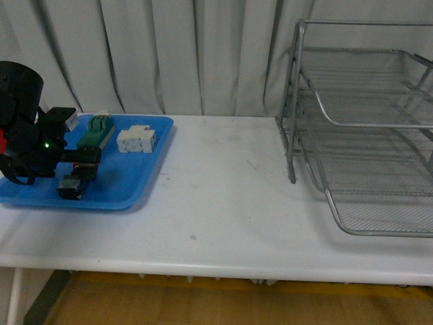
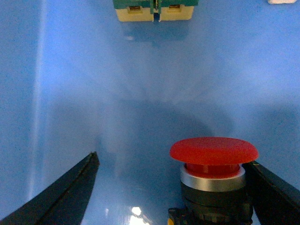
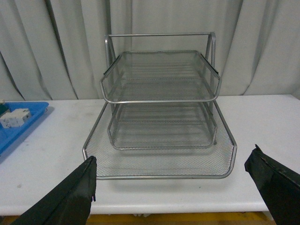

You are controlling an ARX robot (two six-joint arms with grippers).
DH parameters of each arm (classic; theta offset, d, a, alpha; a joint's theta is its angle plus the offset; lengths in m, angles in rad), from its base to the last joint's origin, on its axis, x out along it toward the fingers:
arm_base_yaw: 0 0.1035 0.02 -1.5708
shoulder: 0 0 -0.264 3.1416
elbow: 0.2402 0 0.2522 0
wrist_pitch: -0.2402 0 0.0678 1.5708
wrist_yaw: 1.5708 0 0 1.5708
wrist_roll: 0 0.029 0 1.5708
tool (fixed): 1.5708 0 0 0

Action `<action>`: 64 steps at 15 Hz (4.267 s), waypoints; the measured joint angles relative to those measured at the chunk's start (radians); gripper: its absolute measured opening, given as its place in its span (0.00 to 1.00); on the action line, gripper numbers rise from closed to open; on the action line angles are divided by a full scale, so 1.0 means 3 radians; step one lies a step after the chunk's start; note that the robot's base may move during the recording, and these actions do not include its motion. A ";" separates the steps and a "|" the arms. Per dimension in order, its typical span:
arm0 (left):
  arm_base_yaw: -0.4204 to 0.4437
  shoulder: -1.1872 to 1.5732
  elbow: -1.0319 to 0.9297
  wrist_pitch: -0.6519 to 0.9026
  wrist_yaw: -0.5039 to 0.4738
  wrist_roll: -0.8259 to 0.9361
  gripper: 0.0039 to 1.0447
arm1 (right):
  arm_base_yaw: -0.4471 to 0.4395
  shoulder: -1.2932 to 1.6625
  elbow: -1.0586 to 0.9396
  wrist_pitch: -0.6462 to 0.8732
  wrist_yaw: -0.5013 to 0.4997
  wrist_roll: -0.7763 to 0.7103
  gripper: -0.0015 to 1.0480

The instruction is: Place button on rack with both arms

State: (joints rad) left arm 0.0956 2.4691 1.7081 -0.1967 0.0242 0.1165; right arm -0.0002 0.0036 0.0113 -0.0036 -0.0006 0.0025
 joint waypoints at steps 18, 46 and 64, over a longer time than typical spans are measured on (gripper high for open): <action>0.0345 -0.3971 -0.3106 0.0540 0.0454 0.0008 0.33 | 0.0000 0.0000 0.0000 -0.0001 0.0000 0.0000 0.94; -0.1091 -0.2406 -0.2096 0.0627 0.0970 0.0580 0.33 | 0.0000 0.0000 0.0000 0.0000 0.0011 0.0000 0.94; -0.0764 -0.3582 -0.4140 0.3653 -0.0506 -0.0305 0.42 | 0.0000 0.0000 0.0000 -0.0001 0.0001 0.0000 0.94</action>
State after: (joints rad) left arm -0.1337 1.3945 0.4660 0.8993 -0.1276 0.0250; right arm -0.0002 0.0036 0.0113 -0.0040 -0.0002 0.0025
